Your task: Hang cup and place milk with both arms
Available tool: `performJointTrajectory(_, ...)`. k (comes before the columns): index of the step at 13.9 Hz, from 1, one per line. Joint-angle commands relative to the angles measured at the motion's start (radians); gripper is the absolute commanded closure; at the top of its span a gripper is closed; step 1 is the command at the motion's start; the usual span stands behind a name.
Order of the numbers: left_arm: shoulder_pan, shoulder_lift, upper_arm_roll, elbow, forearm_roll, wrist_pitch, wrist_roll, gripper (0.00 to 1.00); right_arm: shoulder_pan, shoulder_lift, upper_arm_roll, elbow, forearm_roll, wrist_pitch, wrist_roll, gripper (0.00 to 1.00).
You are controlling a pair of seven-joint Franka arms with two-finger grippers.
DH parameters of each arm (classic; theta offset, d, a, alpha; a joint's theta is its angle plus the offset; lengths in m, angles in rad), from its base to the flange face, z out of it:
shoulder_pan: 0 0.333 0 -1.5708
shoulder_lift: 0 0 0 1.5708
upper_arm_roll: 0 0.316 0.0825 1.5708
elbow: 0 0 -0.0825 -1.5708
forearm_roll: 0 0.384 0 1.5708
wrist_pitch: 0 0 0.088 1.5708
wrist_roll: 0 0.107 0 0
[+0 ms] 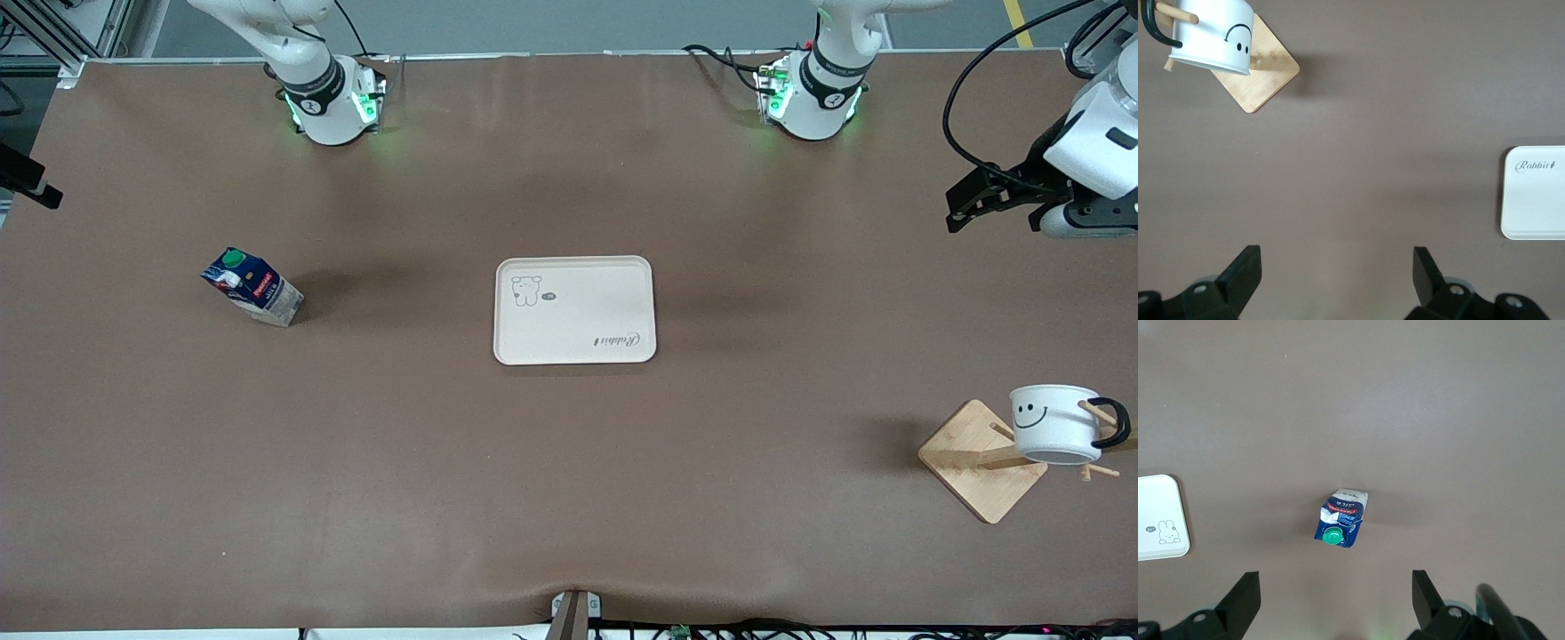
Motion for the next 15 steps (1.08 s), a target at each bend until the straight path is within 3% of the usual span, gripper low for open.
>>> performJointTrajectory(1,-0.003,0.006,0.001,0.024,-0.007,-0.023,-0.013,0.0,-0.018,-0.006,0.011,0.0,0.011,-0.01,0.004,0.0)
performJointTrajectory(15,-0.006,0.01,0.001,0.024,0.0,-0.033,-0.016,0.0,-0.019,-0.006,0.01,0.002,0.011,-0.01,0.004,0.0)
